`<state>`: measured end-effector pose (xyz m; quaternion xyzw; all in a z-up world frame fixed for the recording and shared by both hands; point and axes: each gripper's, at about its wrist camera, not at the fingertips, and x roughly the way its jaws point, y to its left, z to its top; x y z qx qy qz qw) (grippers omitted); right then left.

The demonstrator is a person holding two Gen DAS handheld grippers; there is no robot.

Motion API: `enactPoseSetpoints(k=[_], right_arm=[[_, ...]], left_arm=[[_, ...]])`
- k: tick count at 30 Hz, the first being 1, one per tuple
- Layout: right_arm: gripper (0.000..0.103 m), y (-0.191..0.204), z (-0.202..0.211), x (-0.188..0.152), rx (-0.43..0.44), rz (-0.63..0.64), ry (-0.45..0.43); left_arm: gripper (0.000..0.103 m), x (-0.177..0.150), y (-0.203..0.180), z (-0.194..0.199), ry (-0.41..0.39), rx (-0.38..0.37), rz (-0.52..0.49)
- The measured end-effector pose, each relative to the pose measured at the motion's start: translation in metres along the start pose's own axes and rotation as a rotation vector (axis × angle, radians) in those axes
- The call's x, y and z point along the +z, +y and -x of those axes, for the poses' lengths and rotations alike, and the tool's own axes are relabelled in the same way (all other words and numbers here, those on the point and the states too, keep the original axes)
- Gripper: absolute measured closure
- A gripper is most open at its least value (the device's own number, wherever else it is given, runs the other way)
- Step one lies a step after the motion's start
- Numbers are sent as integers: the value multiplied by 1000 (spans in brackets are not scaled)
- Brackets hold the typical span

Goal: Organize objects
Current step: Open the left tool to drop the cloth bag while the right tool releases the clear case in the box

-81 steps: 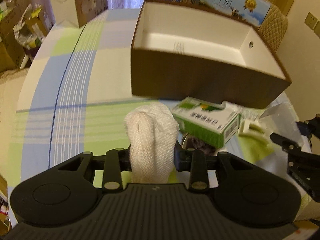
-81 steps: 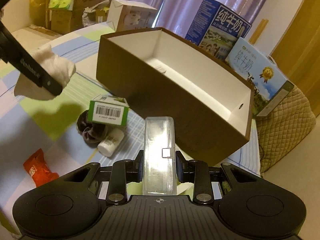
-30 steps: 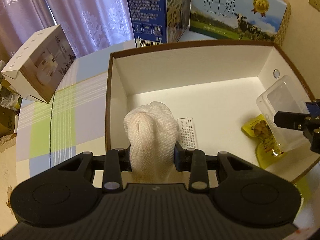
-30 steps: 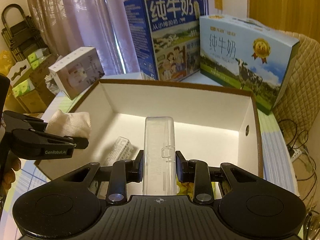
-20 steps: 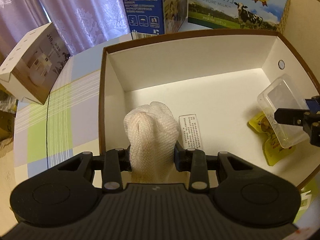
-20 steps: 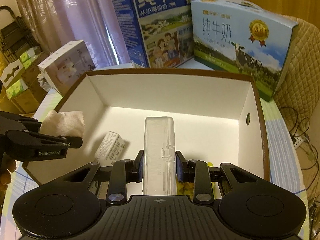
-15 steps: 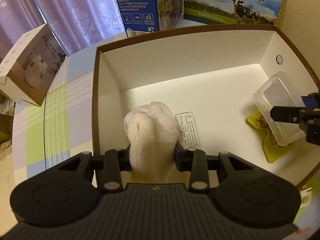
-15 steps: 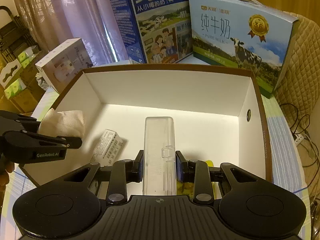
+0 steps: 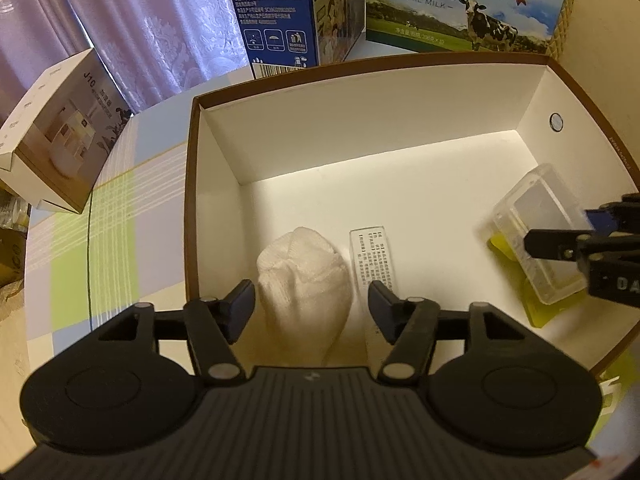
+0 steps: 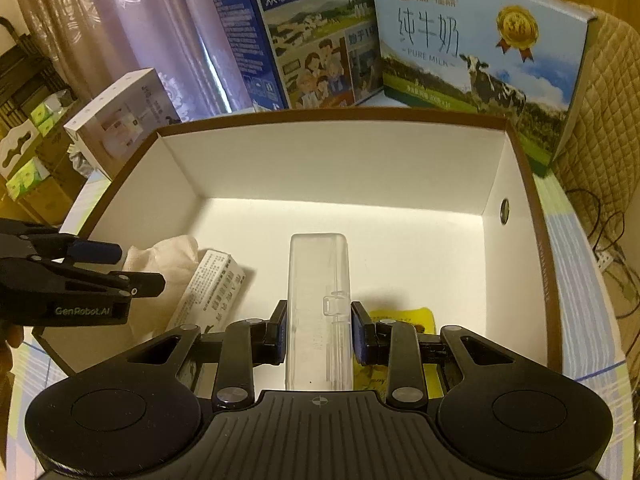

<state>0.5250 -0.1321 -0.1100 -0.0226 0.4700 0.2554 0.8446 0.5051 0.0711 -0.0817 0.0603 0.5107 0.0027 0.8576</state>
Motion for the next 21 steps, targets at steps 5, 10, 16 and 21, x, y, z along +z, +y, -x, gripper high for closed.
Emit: enactPoseSetpoints(k=[5,10,16,21], right_arm=[[75,-2,-10,1,-14,-30,17],[75,-5,-14,1,21,-78,28],[54,2,-2,-1,-5,-32,28],[50,6,12,-7,-10,0,32]], left_arm=[[43,-2,-2,0,0,0,0],[39,-3,-3,0,0,-5,5],[33,-7,-1,5,-3,-15,21],[31,-12,-1,14,-11,-27,46]])
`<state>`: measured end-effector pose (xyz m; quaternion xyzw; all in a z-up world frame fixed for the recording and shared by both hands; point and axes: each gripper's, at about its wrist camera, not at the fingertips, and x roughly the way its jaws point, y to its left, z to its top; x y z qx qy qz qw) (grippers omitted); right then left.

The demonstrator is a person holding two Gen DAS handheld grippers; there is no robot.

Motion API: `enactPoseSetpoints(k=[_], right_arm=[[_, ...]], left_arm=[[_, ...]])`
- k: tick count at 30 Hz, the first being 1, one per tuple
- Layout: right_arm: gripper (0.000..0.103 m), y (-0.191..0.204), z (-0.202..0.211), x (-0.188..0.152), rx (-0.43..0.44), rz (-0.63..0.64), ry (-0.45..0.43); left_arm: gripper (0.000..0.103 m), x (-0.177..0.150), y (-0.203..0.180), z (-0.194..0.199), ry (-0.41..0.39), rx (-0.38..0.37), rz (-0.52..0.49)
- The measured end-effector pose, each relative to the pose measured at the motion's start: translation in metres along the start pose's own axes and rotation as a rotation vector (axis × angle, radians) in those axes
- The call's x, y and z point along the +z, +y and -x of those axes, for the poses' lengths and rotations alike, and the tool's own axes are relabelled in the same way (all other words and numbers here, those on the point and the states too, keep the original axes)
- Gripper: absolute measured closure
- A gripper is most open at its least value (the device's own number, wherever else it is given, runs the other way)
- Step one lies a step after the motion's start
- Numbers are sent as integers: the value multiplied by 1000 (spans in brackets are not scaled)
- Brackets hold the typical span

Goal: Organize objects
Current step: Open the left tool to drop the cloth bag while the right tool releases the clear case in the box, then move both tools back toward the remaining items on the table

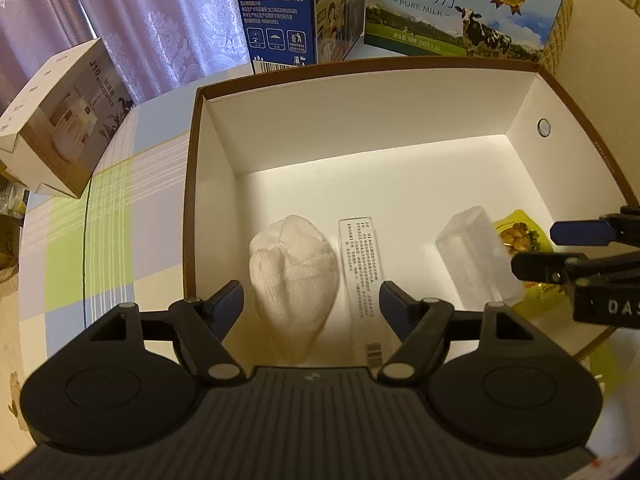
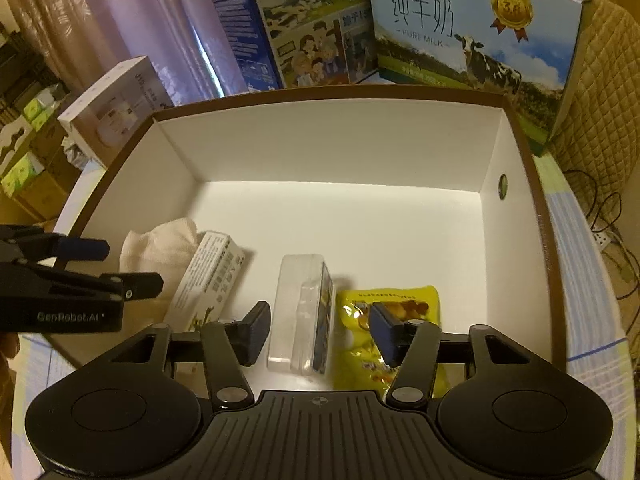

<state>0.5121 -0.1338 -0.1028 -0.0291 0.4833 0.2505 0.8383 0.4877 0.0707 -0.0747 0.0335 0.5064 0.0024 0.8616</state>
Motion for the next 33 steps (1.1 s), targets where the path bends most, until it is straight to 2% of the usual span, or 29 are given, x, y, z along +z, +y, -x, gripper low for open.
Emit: enactPoseSetpoints(k=[8,17,22,33], right_arm=[[49,4,26,-14,-3,11,-10],[48,4,59,-31,14,-7,-44],[48,2,79,-44,14,-12,-65],[48,-2,118,-78,13,-23,-103]], left_arm=[[31,-11,0,25,-10,-23,53],[30,-28,1,65,-61,-46,117],[29,-47,3,88,-93,-57,167],[29,-93,6,121,-97,-45,231]])
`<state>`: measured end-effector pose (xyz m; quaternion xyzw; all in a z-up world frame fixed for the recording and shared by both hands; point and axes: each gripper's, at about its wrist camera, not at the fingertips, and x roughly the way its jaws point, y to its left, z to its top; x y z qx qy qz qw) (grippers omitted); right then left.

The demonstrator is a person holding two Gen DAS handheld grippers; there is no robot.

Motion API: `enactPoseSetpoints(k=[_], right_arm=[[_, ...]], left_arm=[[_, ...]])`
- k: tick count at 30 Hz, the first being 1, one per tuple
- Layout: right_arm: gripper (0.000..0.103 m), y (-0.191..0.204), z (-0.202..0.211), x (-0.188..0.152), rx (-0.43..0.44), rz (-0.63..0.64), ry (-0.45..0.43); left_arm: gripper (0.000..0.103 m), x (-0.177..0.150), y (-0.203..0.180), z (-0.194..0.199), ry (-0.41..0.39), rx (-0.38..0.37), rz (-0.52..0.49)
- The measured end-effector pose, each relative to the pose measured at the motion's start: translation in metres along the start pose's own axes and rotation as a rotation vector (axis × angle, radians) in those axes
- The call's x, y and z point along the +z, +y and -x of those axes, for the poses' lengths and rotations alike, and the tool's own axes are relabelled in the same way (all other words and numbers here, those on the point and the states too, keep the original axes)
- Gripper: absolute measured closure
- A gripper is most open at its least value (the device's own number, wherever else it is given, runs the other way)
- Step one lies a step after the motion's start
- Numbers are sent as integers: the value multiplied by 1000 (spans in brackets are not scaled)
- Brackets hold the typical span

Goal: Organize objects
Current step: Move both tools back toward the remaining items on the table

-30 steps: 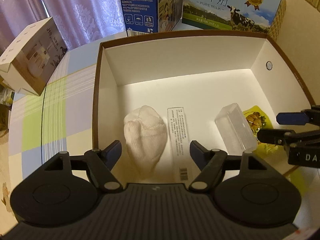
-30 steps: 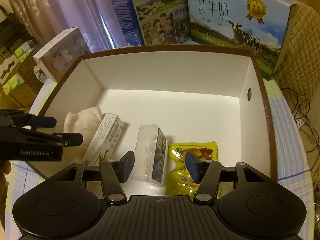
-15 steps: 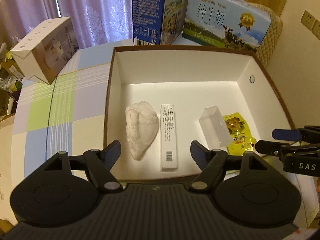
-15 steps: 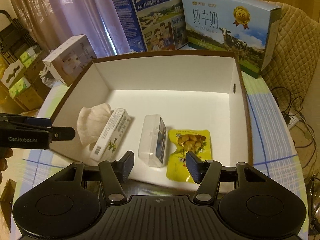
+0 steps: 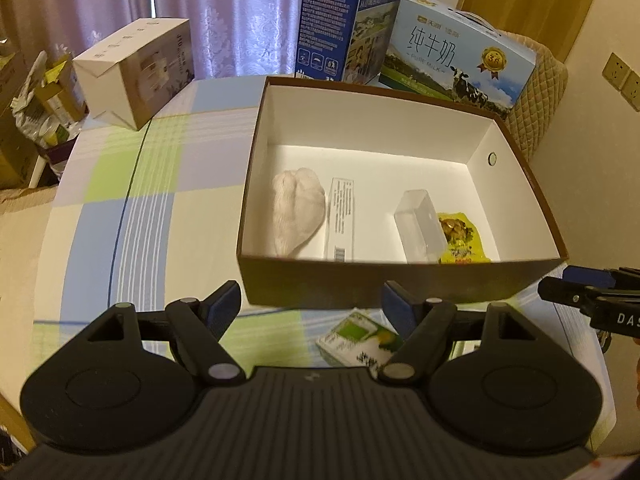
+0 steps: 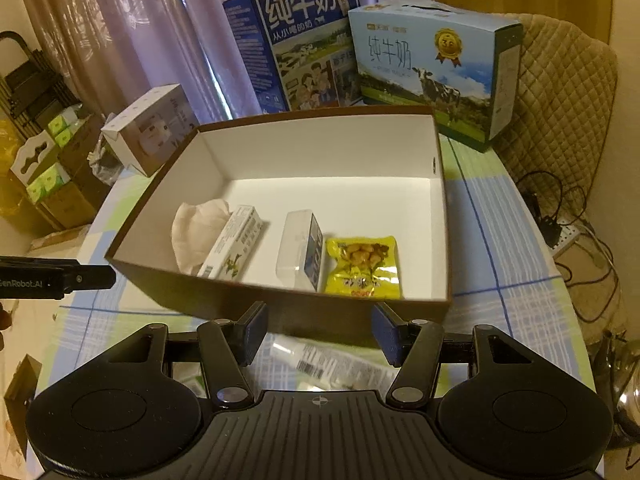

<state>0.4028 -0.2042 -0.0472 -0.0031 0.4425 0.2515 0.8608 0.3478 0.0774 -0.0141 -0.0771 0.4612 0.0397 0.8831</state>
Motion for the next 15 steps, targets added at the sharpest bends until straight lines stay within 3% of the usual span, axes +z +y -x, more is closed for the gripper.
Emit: enactPoseSetpoints(k=[15], right_arm=[[48,-6,30,-38,-5,-12,20]], left_arm=[[29,-55,-8,19,31,-8,14]])
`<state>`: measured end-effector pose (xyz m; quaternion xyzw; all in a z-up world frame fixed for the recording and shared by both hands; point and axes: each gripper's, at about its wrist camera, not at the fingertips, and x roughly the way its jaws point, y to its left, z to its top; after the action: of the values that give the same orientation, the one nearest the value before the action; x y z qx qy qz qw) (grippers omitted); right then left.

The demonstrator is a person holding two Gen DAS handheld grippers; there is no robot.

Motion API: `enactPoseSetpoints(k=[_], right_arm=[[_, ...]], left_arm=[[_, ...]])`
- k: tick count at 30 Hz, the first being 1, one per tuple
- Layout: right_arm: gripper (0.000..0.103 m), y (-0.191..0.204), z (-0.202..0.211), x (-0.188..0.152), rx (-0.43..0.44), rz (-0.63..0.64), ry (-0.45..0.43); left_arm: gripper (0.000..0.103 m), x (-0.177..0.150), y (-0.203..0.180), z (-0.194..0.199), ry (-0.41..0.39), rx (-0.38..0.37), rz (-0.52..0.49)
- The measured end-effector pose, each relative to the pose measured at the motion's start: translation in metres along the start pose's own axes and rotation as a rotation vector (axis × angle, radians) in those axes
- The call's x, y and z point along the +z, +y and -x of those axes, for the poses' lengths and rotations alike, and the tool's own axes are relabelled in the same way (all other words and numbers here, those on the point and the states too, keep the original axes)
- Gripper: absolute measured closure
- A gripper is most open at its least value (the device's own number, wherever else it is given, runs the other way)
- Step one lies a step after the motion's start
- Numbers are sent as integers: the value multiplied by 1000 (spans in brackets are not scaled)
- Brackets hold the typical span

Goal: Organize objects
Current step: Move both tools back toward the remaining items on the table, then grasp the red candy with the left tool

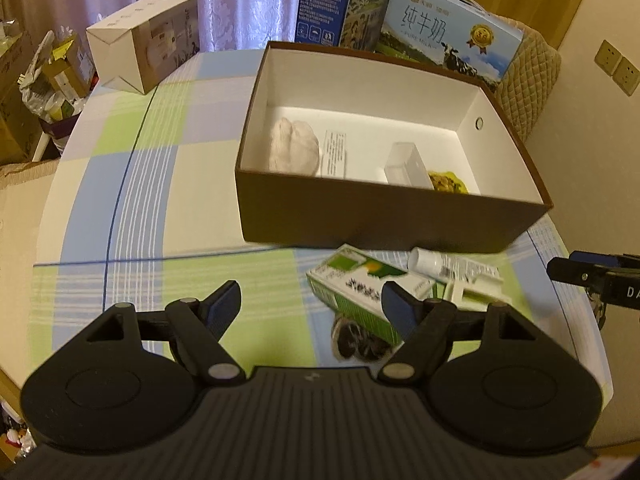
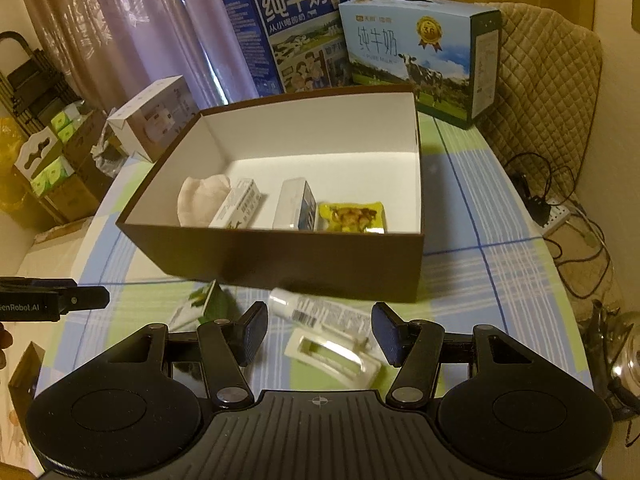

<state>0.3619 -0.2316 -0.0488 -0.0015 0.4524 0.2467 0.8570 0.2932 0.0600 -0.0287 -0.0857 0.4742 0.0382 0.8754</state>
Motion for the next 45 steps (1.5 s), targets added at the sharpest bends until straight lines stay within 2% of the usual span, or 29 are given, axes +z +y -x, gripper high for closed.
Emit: enactPoseSetpoints(k=[20,24,34,39,45], right_arm=[[48,-20,3,-66,-11,-8,139],[48,-21,2,-75,-5,-10,159],[48,-27,2,-86,2,-25,184],[48,-28,5,-90,5,-37,184],[48,-32,7,-96,-2,-64,188]], left_arm=[[29,-77,-10,-8,113,-37,-52],[29,-91,-17,-9,133,-44,-105],[29,-142,-28,-27,264,-65,-220],[29,-148,-32,-39,279,-44,-235],[29,-142,-36,-51,253,-26,-265]])
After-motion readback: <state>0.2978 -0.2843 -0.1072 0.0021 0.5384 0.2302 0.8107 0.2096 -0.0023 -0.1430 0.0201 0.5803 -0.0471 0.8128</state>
